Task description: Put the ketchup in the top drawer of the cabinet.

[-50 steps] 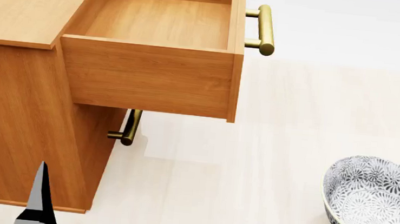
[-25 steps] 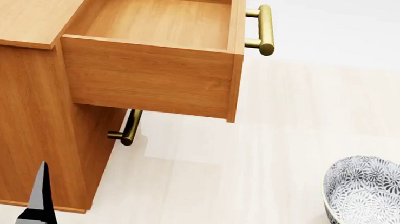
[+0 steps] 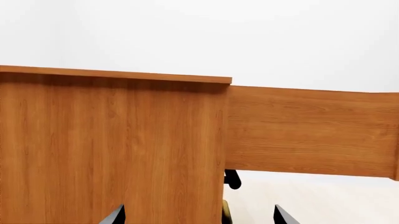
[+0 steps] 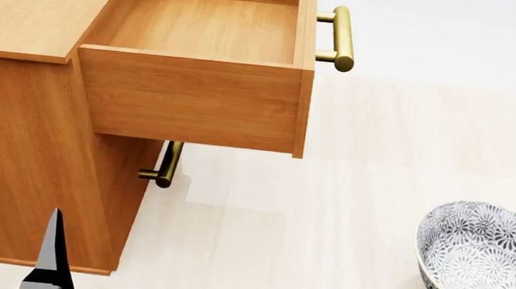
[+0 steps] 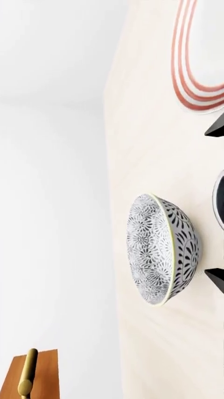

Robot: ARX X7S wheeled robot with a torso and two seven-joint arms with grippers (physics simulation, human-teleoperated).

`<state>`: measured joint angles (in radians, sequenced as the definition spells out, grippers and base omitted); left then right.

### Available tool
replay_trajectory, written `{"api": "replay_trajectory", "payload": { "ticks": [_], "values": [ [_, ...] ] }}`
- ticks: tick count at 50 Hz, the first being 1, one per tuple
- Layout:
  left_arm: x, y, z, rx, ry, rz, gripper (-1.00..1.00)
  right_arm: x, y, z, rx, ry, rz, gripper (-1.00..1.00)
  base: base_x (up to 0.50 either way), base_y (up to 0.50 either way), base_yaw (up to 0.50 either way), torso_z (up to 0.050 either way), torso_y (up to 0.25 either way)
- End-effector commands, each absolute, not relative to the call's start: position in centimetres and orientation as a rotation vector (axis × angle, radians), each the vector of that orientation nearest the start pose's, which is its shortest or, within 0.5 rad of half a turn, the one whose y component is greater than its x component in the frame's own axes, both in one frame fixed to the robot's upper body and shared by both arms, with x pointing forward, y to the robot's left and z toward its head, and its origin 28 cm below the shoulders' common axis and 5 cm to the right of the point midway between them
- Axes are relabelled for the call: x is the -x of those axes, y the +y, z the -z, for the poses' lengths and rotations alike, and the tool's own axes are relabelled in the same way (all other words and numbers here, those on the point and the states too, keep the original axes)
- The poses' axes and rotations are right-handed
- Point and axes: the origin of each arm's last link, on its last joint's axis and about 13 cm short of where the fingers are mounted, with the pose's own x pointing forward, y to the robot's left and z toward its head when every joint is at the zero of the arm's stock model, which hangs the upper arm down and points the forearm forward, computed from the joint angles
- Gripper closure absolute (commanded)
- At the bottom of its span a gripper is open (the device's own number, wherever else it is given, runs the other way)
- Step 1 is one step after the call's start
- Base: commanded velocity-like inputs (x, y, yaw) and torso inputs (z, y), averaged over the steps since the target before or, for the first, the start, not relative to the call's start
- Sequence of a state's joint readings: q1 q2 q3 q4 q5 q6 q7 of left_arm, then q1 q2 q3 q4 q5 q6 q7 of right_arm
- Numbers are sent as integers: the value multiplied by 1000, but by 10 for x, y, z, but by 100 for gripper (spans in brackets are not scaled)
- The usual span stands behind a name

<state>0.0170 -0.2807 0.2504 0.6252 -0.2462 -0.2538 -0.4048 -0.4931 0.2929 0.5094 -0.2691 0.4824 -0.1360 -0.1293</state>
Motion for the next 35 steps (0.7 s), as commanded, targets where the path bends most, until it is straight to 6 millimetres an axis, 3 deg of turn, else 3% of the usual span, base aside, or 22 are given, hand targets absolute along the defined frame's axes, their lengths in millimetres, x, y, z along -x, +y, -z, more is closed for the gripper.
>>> {"api": "replay_trajectory", "payload": {
  "ticks": [1,35],
  "values": [
    [-184,193,-113,54,-262,-9,-100,-90,-248,-43,1,-73,260,-100,0,0,0,0,0],
    [-184,193,-111,55,-259,-13,-100,-97,-251,-19,-19,-37,277,-100,0,0,0,0,0]
  ]
}}
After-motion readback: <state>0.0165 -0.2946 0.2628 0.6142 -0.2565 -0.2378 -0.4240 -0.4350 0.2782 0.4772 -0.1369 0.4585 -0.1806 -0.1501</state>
